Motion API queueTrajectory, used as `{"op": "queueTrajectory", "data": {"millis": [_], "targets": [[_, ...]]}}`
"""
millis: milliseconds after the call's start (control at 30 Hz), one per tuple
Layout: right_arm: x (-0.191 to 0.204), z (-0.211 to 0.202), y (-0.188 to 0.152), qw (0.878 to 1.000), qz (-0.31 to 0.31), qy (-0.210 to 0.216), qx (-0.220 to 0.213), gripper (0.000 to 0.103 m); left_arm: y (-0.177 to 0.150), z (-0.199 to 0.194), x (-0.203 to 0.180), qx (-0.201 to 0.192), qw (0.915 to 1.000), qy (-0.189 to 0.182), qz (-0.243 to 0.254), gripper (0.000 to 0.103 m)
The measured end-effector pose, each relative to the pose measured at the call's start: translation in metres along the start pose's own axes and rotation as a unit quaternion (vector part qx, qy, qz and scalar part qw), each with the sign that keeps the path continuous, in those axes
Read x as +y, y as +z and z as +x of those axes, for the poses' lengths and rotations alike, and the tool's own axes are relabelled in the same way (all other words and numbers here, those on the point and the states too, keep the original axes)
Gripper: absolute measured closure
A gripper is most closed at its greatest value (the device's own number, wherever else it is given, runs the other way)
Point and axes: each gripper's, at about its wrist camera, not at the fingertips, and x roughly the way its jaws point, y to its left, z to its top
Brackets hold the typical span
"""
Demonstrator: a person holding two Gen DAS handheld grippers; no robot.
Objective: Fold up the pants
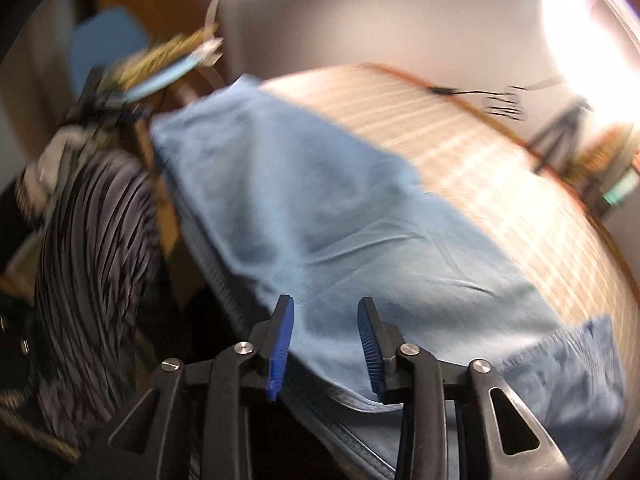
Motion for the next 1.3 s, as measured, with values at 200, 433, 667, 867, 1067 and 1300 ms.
{"op": "queueTrajectory", "data": {"millis": [200,433,667,867,1067,1300], "targets": [[-0.027,-0.027,-0.02,0.992,0.107,-0.047,-0.055,0.051,0.029,-0.007,-0.084,0.018,0.9938,-0.061,0.091,0.067],[-0.073,-0.061,-0.055,0.966,0.22,-0.101,-0.091,0.039,0.036,-0.004,-0.202,0.06,0.9684,-0.158,0.184,0.055],[-0.116,-0.089,-0.093,0.934,0.307,-0.147,-0.11,0.039,0.002,0.01,-0.326,0.107,0.9252,-0.221,0.289,0.055],[-0.146,-0.114,-0.113,0.918,0.332,-0.176,-0.127,0.039,-0.049,0.036,-0.411,0.183,0.8808,-0.285,0.331,0.055],[-0.181,-0.135,-0.133,0.894,0.37,-0.203,-0.151,0.038,-0.126,0.073,-0.484,0.279,0.8382,-0.315,0.347,0.055],[-0.225,-0.146,-0.179,0.856,0.451,-0.199,-0.158,0.038,-0.2,0.132,-0.537,0.371,0.8066,-0.32,0.33,0.055]]}}
